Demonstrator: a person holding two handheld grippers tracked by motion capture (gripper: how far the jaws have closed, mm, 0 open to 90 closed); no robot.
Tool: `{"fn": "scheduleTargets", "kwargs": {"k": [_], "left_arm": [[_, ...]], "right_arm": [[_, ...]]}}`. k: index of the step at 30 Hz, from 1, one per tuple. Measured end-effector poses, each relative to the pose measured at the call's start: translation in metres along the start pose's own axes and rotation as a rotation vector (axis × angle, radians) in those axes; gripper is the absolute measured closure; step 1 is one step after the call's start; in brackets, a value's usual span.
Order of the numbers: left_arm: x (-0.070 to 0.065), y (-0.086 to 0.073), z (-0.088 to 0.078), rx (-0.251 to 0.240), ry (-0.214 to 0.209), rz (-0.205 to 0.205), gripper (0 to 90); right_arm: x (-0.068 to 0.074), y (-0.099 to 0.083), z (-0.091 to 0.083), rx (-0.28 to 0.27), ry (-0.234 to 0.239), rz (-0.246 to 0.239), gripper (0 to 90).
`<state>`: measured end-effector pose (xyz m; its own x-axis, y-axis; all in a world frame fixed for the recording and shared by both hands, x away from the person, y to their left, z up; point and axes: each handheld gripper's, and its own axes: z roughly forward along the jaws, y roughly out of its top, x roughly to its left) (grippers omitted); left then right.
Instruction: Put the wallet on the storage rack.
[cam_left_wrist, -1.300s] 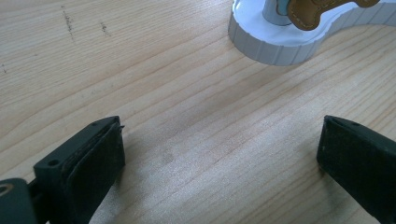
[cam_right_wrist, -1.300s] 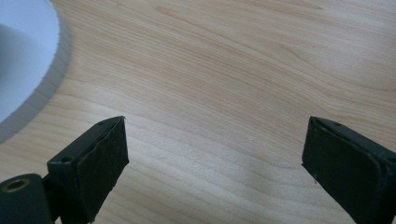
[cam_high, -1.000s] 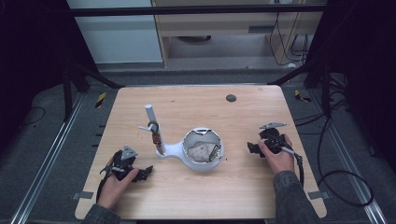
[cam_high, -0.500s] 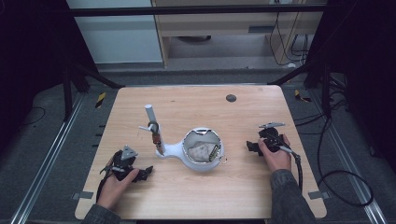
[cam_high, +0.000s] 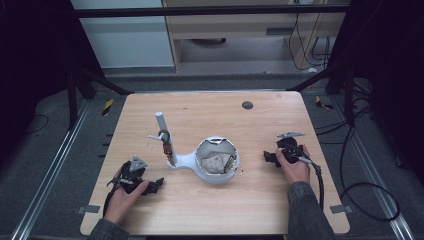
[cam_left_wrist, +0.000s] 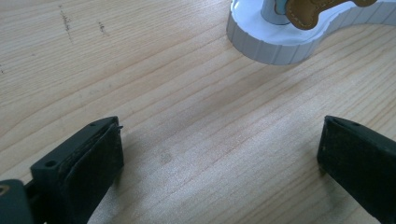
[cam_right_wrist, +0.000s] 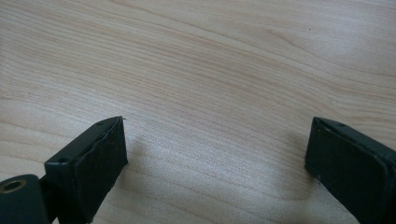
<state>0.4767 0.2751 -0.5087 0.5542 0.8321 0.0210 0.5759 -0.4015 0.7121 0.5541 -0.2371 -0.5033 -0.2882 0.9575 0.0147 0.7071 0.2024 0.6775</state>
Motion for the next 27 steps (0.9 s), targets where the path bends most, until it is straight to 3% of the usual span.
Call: {"fn": "scheduleTargets", "kwargs": {"k": [13, 19, 27], "left_arm": [[0.000, 0.000, 0.000, 0.000, 0.000, 0.000, 0.0], [0.000, 0.000, 0.000, 0.000, 0.000, 0.003, 0.0], [0.000, 0.000, 0.000, 0.002, -0.003, 0.003, 0.0]], "right_arm": [[-0.001, -0.011, 0.001, -0.073, -0.039, 0.015, 3.4], [0.001, -0.013, -0.001, -0.073, -0.042, 0.028, 3.4], [0.003, -0.016, -0.003, -0.068, -0.082, 0.061, 0.9]]}}
